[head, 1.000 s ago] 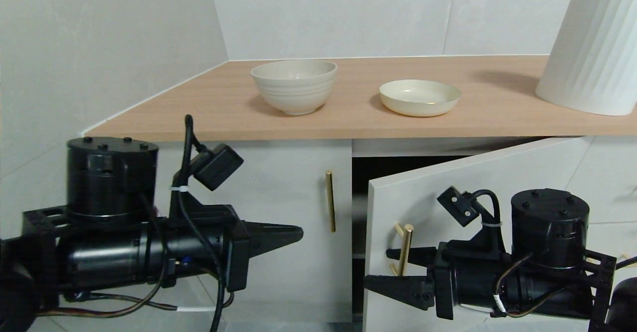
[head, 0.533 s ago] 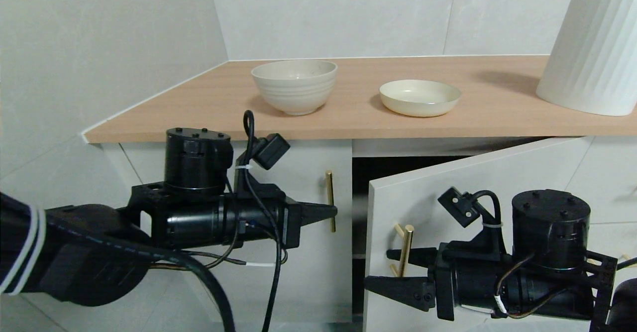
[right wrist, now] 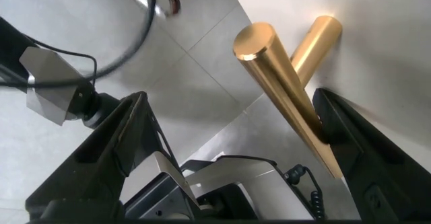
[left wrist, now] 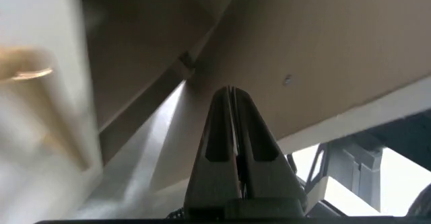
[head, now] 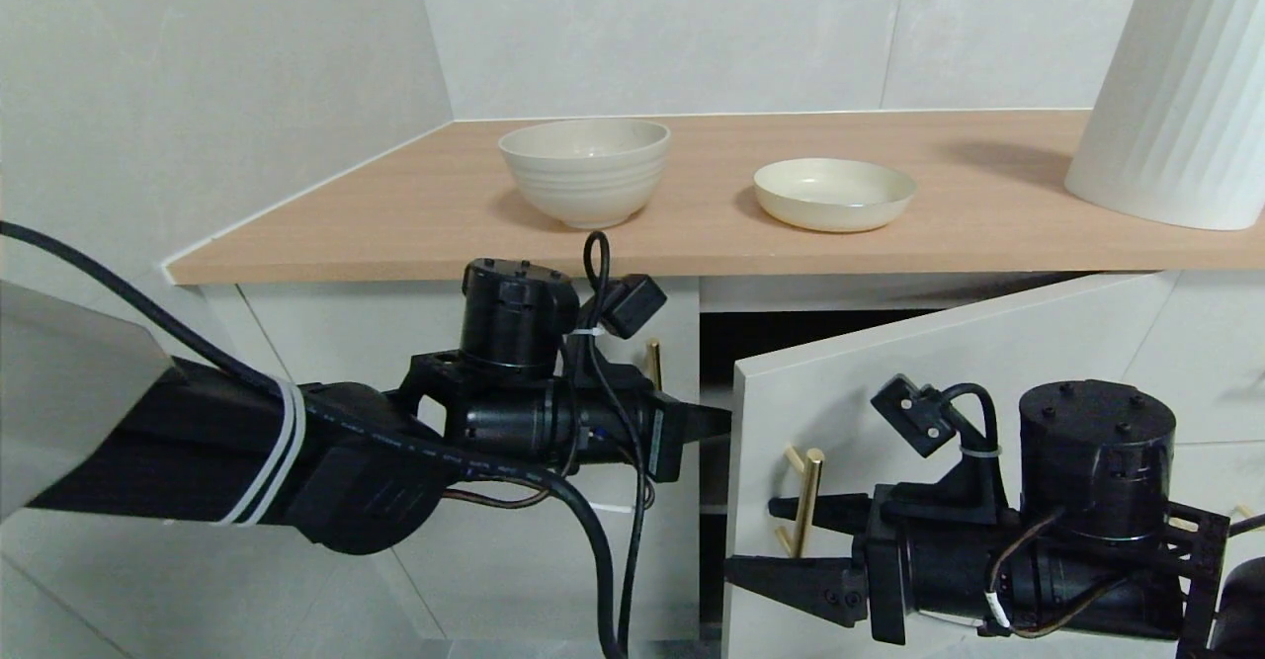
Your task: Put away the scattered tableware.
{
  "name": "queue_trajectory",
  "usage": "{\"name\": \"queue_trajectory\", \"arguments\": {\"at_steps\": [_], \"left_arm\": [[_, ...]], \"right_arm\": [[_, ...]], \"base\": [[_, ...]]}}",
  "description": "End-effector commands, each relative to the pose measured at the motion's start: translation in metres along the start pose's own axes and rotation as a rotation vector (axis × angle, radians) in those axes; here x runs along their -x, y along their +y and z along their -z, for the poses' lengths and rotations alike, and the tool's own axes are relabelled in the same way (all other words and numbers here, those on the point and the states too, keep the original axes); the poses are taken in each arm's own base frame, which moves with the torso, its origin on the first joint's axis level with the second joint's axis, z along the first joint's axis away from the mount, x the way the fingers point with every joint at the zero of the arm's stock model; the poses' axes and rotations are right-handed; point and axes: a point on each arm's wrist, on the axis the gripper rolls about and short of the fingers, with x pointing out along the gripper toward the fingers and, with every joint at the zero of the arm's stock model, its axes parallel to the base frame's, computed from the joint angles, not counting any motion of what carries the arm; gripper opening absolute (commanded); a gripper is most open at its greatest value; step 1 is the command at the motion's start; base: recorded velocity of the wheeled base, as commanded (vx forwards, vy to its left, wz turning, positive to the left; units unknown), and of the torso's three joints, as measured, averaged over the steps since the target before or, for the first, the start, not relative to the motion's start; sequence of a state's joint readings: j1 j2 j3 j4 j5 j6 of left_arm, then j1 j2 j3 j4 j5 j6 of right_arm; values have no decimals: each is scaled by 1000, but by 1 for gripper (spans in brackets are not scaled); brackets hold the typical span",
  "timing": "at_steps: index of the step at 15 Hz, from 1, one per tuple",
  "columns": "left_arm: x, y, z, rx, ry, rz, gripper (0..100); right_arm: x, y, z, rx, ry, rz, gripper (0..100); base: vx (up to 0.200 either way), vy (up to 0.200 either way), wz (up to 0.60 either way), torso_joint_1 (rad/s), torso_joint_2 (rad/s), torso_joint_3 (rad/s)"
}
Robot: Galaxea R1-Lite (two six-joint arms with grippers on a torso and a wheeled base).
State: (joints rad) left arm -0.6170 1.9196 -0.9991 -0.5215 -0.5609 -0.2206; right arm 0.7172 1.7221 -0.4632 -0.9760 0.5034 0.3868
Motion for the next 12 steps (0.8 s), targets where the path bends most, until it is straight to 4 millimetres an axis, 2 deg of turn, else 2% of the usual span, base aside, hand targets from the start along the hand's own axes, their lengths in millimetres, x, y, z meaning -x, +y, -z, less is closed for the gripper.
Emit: {"name": "queue_trajectory", "arguments": {"at_steps": [1,3,8,9,11,12], "left_arm": [[-9,-3,2,-5,11,18,0],[-20,-6,3,-15,16,36,0],[-30,-9,1,-25,12,56,0],[-31,-11,1,-28,13,61,0],[-35,-13,3,-29,22,69,0],[-35,-13,3,-29,22,69,0]], "right_arm": [[-1,-1,1,-4,3,5,100],[-1,-4,0,-7,2,12,100],[7,-12,-6,-12,-34,51,100],[12,-15,-10,-12,-53,69,100],[39,-27,-18,-25,-124,152,100],[41,-28,-19,-24,-131,157,100]], "base": [[0,0,0,0,0,0],[0,0,0,0,0,0],[0,0,0,0,0,0],[0,0,0,0,0,0],[0,0,0,0,0,0],[0,0,0,0,0,0]]}}
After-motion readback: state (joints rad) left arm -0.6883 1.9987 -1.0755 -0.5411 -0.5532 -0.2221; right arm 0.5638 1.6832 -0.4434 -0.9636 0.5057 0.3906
